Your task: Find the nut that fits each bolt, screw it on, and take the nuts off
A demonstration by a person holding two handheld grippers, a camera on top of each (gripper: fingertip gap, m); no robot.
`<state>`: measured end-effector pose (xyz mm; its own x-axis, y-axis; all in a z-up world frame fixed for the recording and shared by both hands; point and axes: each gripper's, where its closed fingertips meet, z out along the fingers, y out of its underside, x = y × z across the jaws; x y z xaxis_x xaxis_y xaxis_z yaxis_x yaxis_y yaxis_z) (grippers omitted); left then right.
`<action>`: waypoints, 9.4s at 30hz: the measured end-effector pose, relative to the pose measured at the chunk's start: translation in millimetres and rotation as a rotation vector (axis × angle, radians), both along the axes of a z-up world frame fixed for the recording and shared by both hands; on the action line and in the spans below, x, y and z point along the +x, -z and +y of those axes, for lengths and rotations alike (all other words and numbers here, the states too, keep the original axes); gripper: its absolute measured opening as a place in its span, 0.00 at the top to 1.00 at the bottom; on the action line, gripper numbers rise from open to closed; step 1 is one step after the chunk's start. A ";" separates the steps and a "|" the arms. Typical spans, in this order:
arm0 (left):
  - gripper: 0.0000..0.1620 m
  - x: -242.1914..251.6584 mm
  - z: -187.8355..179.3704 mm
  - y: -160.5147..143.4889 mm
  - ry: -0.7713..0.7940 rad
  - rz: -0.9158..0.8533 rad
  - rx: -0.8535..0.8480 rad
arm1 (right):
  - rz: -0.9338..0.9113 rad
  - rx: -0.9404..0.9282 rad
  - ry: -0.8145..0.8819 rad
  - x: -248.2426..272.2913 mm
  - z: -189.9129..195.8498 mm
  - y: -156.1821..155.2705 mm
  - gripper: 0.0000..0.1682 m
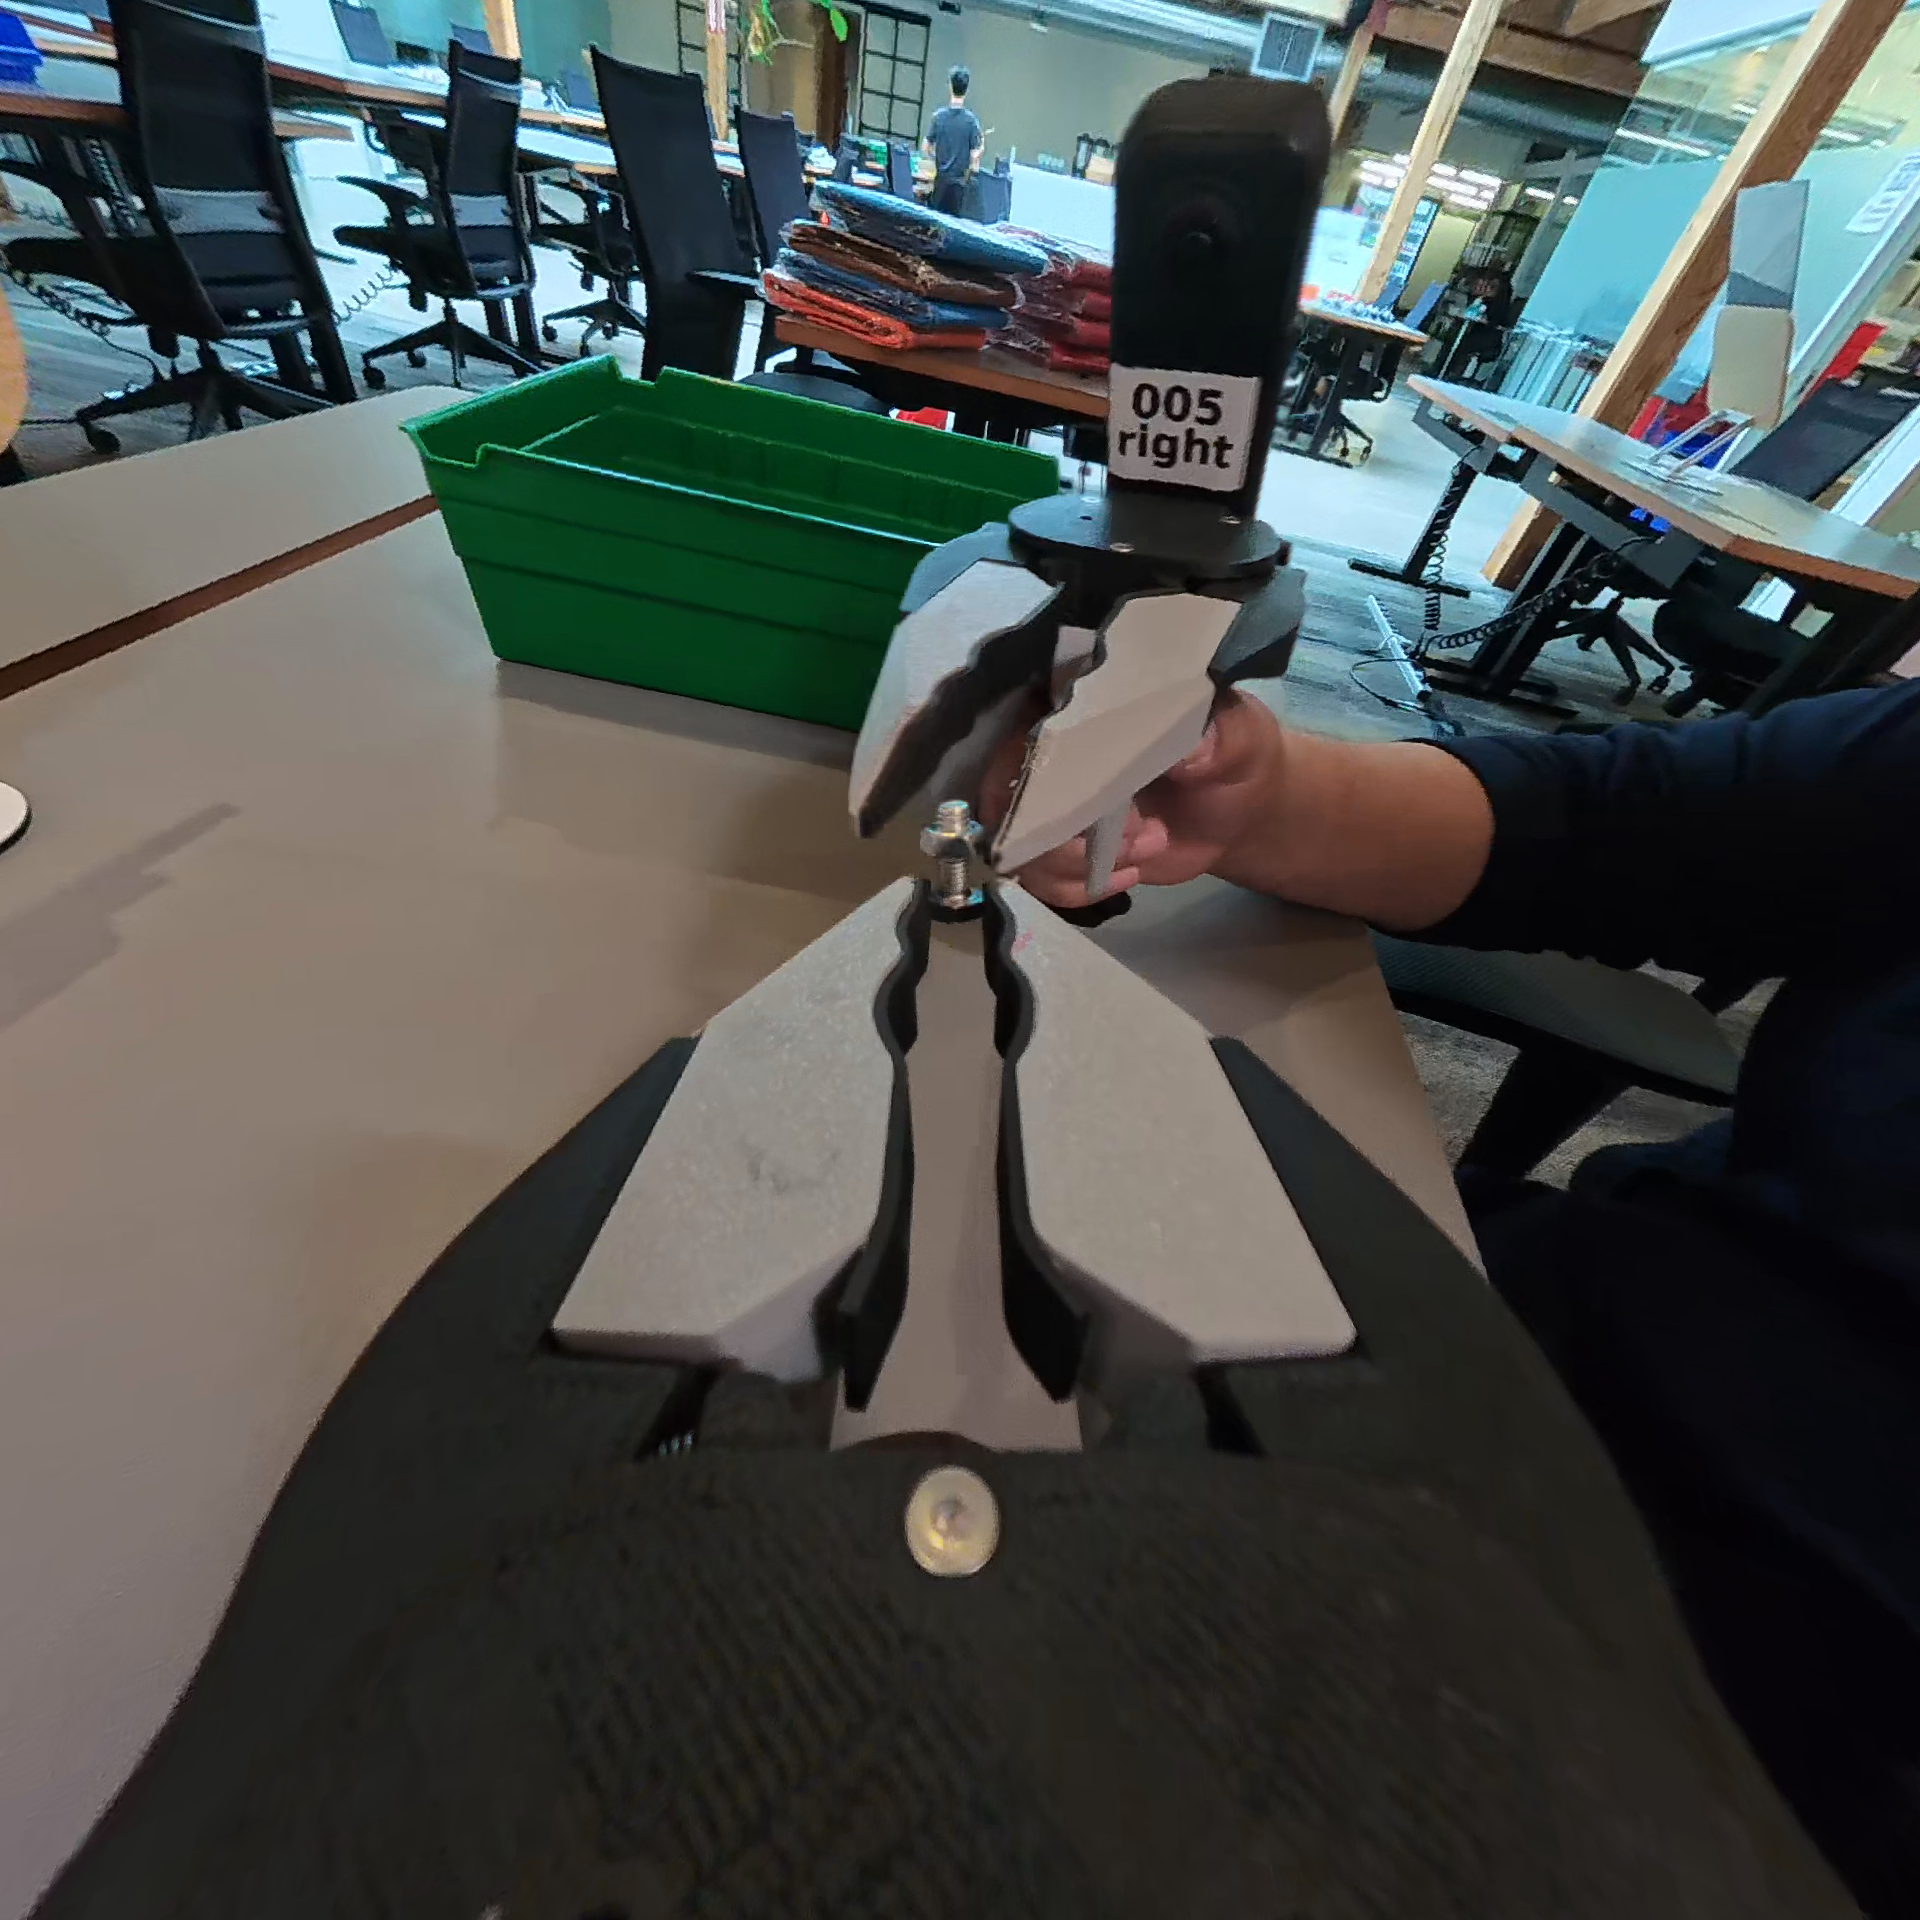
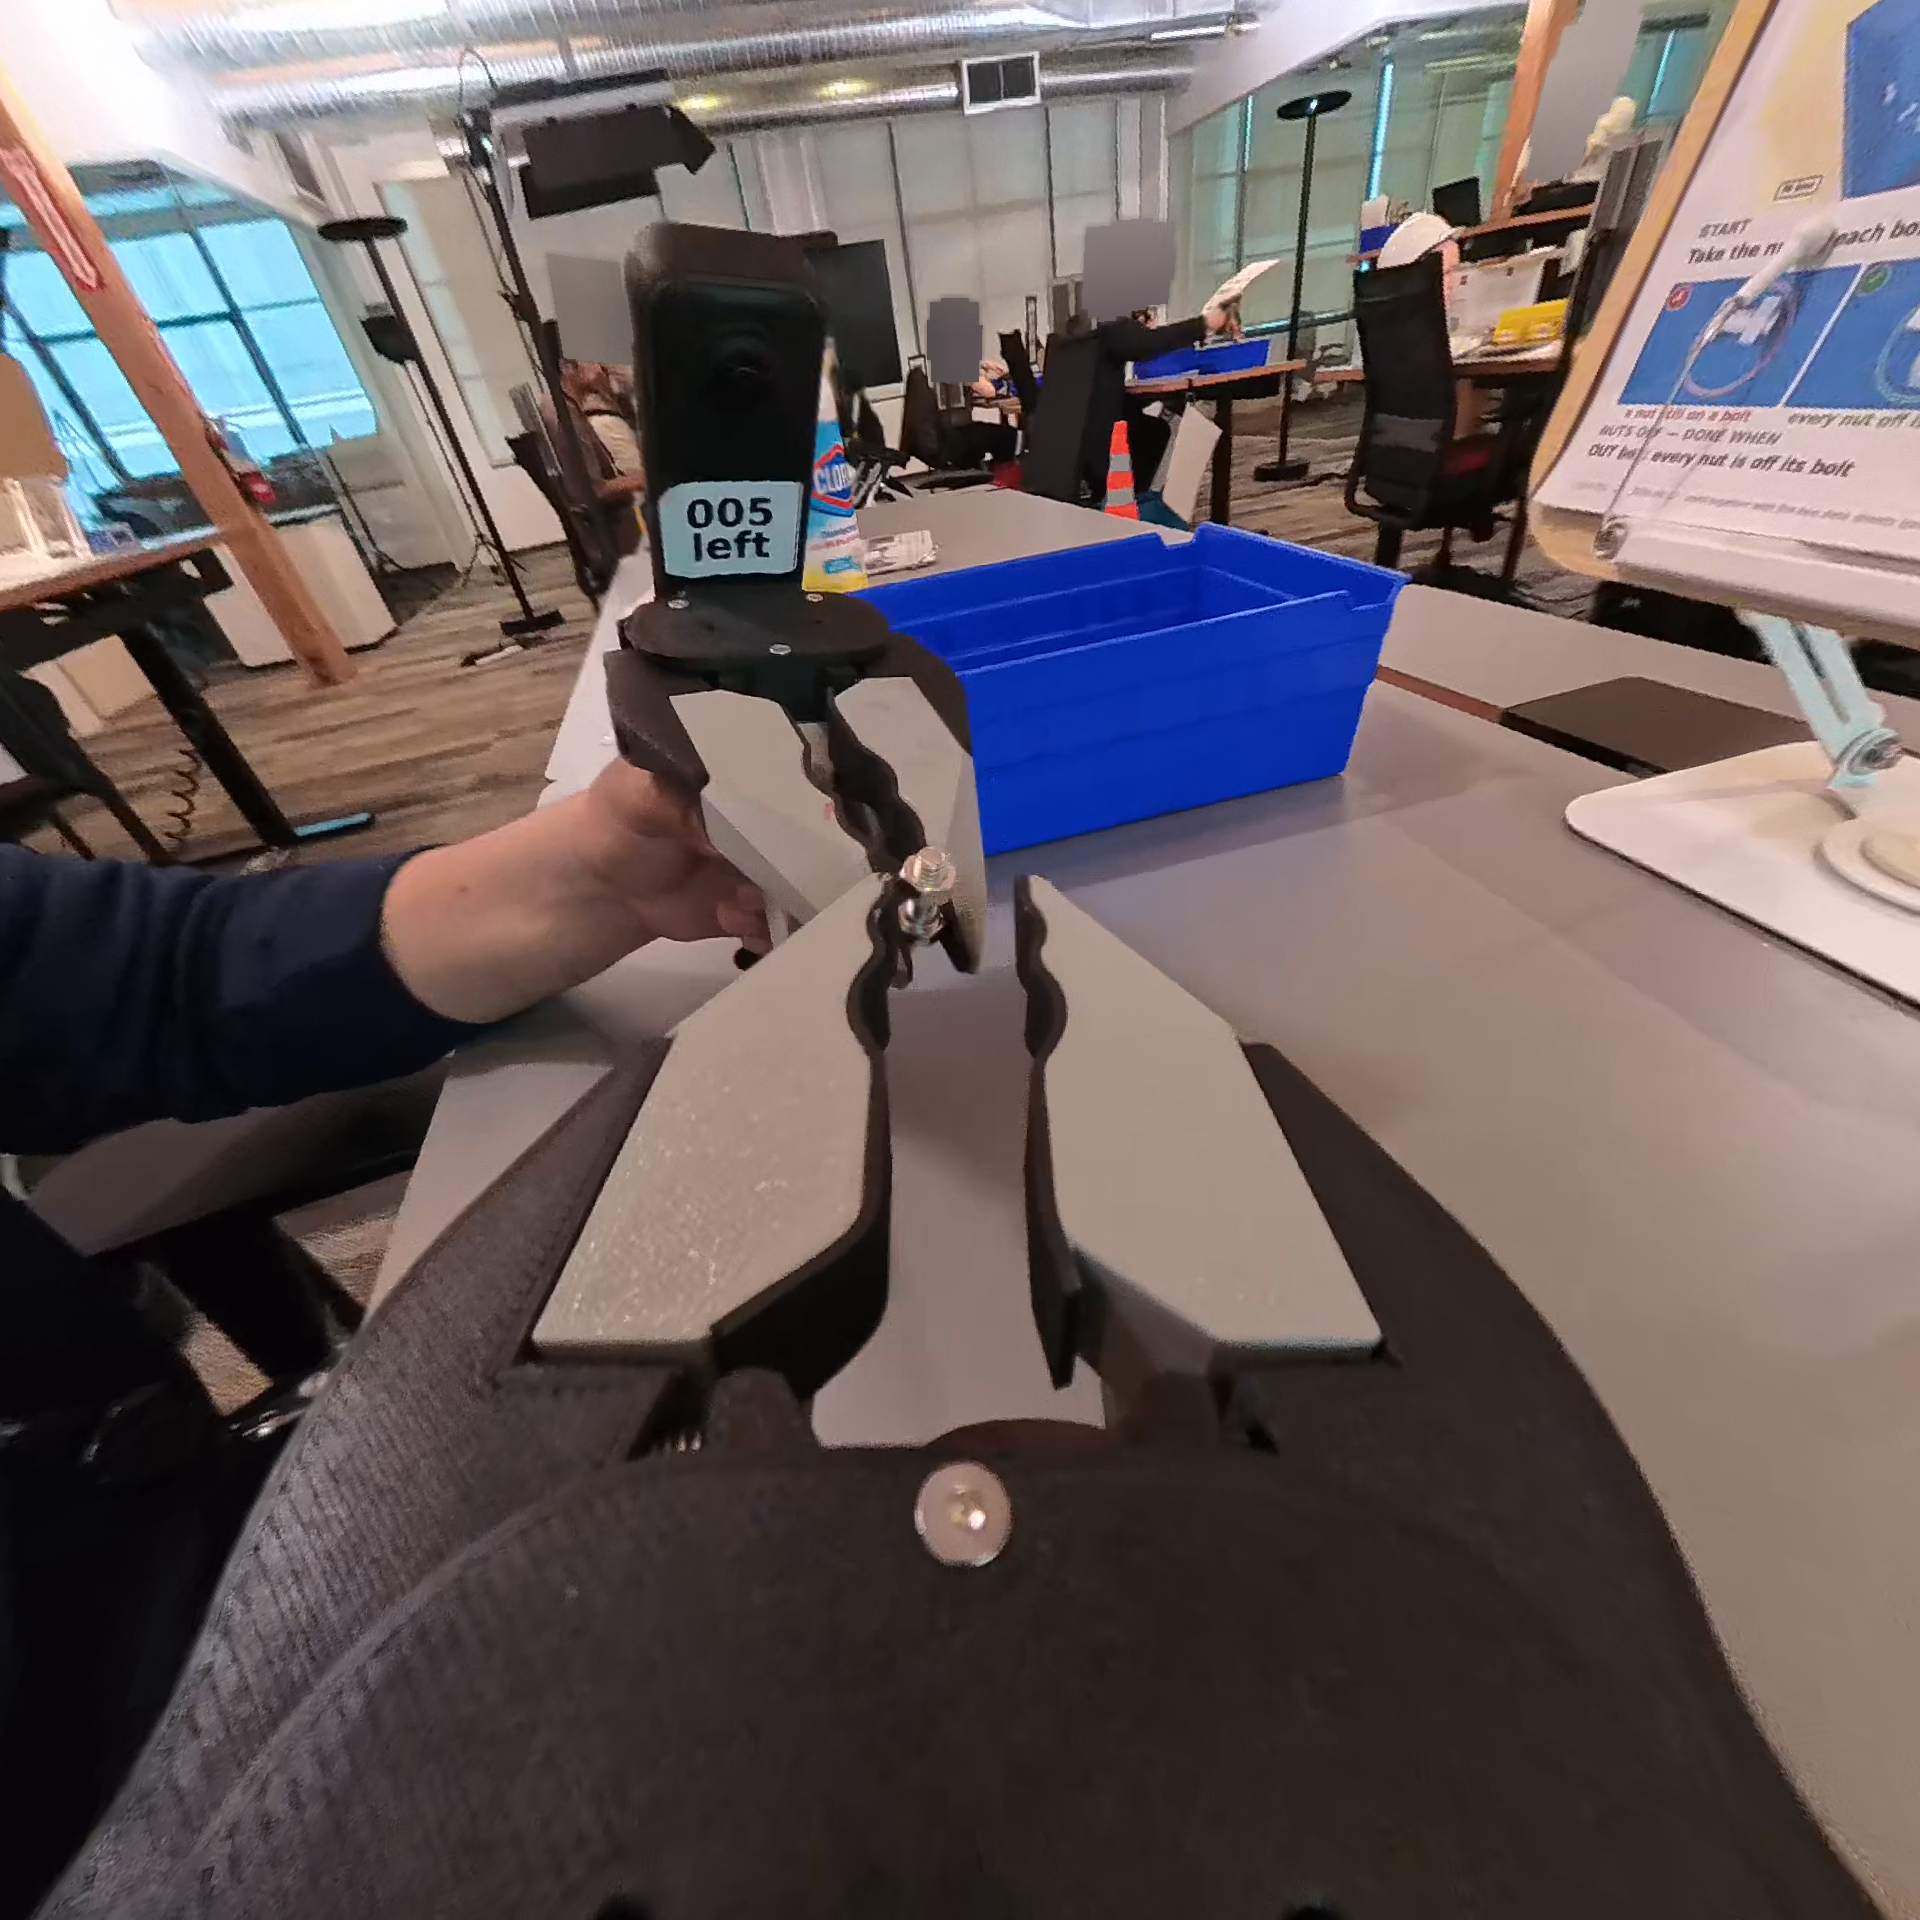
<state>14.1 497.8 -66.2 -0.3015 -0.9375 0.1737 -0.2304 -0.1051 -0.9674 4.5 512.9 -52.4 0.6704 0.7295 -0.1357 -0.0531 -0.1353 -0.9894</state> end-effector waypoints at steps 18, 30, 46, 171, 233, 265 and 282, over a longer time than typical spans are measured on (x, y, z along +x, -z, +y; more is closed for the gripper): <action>0.95 -0.9 -4.6 -4.9 0.014 -0.022 0.024 | 0.047 -0.022 -0.014 2.3 -0.4 -4.7 0.83; 0.95 1.6 -7.1 -1.9 0.019 -0.013 0.018 | 0.006 0.006 -0.007 -2.0 -1.0 -3.5 0.86; 0.95 1.1 2.4 -2.0 -0.014 -0.017 0.002 | 0.016 -0.014 0.011 4.4 2.0 -0.6 0.89; 0.95 13.1 3.0 3.2 -0.093 -0.009 0.014 | 0.080 -0.017 0.017 -2.3 4.6 -4.3 0.87; 0.95 22.3 -6.5 31.6 -0.067 0.088 0.077 | -0.263 -0.372 1.066 364.4 -37.8 27.0 0.95; 0.95 25.7 -9.3 39.5 -0.076 0.107 0.136 | -0.075 -0.301 0.249 23.0 -8.0 36.7 0.98; 0.94 29.4 -7.5 52.9 -0.098 0.157 0.196 | -0.258 -0.026 0.823 213.4 -72.7 -51.8 0.98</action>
